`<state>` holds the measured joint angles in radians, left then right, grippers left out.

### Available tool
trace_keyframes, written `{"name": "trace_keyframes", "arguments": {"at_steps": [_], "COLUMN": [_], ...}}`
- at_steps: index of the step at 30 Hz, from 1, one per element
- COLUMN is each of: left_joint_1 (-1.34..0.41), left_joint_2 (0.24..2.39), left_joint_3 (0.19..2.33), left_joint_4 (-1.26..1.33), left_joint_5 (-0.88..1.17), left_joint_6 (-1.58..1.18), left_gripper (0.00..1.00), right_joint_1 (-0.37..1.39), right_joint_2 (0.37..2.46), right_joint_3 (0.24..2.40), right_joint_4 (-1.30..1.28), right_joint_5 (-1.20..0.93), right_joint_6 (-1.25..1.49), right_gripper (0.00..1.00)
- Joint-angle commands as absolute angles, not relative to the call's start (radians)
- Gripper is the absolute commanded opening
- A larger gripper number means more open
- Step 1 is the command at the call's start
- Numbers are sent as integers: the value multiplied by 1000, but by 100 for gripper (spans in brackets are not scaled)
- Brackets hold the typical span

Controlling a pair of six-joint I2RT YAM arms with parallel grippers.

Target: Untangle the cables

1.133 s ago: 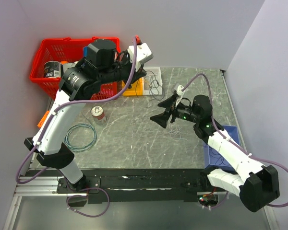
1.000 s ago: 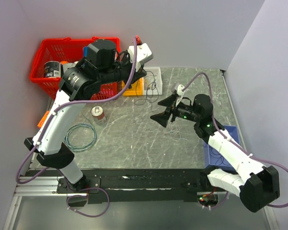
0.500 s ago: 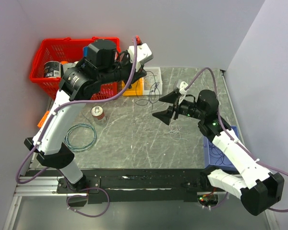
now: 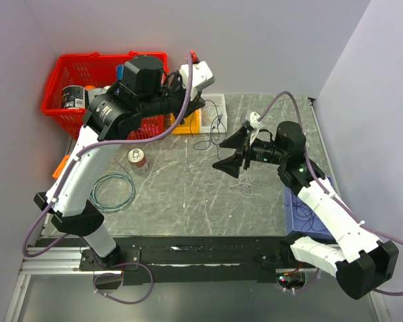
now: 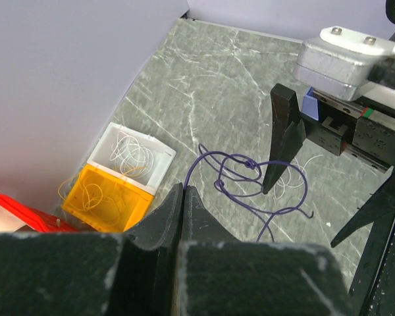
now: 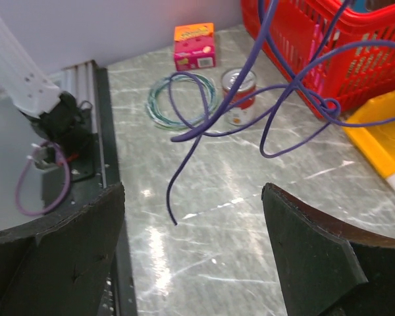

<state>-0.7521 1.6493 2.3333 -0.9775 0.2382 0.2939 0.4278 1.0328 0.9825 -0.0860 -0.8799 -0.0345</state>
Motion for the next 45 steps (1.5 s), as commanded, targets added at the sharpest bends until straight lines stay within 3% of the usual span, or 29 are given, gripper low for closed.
{"name": "trace_keyframes", "arguments": {"at_steps": [1, 6, 15, 18, 21, 22, 27, 31, 36, 45], "left_joint_1": [-750, -750, -750, -750, -749, -749, -640, -522, -445, -361], "left_joint_2": [1634, 1638, 1638, 1638, 1641, 1640, 1625, 1614, 1582, 1565], "left_joint_3": [2335, 2344, 2342, 2342, 2342, 2342, 2365, 2463, 2582, 2687], "left_joint_4": [-954, -954, -951, -953, -950, -943, -802, -730, -690, -555], "left_joint_5": [242, 252, 252, 252, 238, 218, 46, -39, -141, -425], "left_joint_6": [295, 290, 290, 290, 285, 281, 193, 181, 248, 413], "left_gripper": [1, 1, 1, 1, 1, 1, 1, 1, 1, 1], "right_joint_1": [433, 434, 456, 457, 459, 457, 420, 273, 99, -44], "right_joint_2": [1023, 1066, 1121, 1129, 1137, 1141, 1184, 1265, 1295, 1243], "right_joint_3": [988, 1019, 1037, 1043, 1049, 1049, 1014, 875, 750, 699], "right_joint_4": [-5, 26, 83, 87, 69, 55, -38, 50, 107, 61], "right_joint_5": [-925, -905, -885, -877, -862, -838, -655, -631, -533, -419], "right_joint_6": [67, 126, 167, 169, 167, 166, 176, 308, 443, 494], "right_gripper": [89, 69, 59, 41, 6, 0, 0, 0, 0, 0]}}
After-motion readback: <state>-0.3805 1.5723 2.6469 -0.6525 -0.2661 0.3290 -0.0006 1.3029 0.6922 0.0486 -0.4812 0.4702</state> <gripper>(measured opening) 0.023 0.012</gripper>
